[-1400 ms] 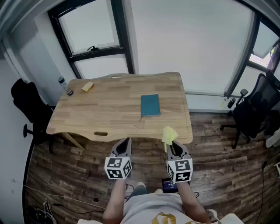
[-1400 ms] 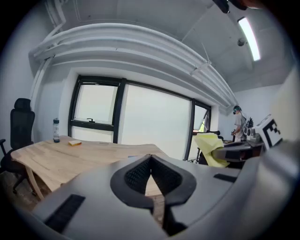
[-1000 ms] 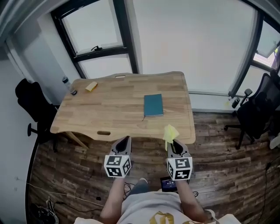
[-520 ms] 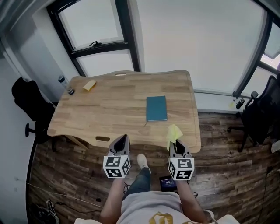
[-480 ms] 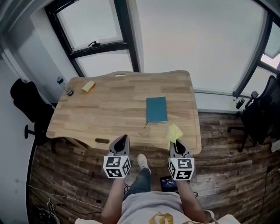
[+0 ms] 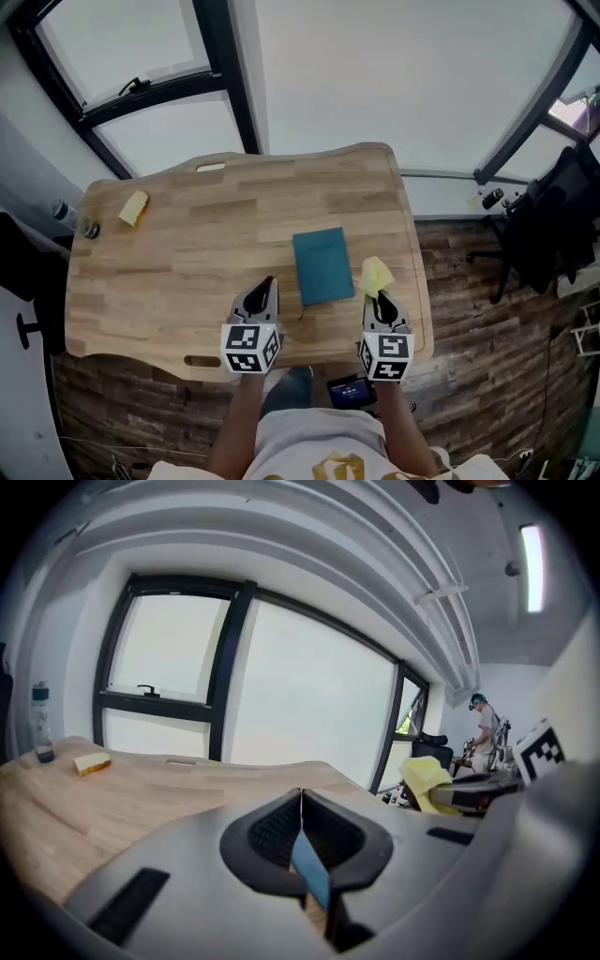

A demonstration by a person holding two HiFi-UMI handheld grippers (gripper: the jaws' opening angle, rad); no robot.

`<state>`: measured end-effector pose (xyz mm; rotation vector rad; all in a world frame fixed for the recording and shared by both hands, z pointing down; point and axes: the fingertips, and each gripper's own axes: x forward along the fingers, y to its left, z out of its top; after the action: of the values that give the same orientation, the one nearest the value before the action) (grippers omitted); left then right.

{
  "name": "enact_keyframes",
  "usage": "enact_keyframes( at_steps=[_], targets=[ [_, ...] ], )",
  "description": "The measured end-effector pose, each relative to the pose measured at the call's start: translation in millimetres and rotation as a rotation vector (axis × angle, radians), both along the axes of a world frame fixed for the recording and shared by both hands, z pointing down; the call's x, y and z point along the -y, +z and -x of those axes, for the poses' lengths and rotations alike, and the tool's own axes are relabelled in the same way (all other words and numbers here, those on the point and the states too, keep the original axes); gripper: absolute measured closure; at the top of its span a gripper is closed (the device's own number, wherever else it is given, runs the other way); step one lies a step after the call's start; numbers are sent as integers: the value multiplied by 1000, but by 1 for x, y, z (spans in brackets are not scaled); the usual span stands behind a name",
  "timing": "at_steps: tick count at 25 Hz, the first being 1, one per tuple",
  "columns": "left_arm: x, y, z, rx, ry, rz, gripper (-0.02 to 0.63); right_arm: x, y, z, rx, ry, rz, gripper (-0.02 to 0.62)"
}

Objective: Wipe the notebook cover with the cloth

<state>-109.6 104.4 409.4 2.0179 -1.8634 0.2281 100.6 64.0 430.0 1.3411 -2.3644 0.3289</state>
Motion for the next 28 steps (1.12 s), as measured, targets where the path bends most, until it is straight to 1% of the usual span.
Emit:
enact_keyframes(
  at_steps=[3, 5, 9, 15, 19, 24, 28],
  targets=[
    [31, 19, 4, 12, 72, 31, 591, 20, 6, 13, 3, 23, -7, 558],
    [47, 28, 2, 13, 111, 45, 591, 28, 13, 15, -8, 42, 11, 558],
    [63, 45, -4, -32, 156, 75, 591, 35, 30, 15, -61, 65, 61, 558],
    [79, 73, -2, -16, 195, 128, 591, 50, 44, 22, -71, 83, 89, 558],
    [87, 84, 2, -28, 200, 151, 591, 54, 54, 29, -68, 72, 101, 558],
    [95, 99, -6, -28, 224, 186, 591, 68, 72, 34, -68, 58, 137, 558],
    [99, 115, -9, -38, 219, 225, 591, 78, 86, 41, -81, 26, 160, 558]
  ],
)
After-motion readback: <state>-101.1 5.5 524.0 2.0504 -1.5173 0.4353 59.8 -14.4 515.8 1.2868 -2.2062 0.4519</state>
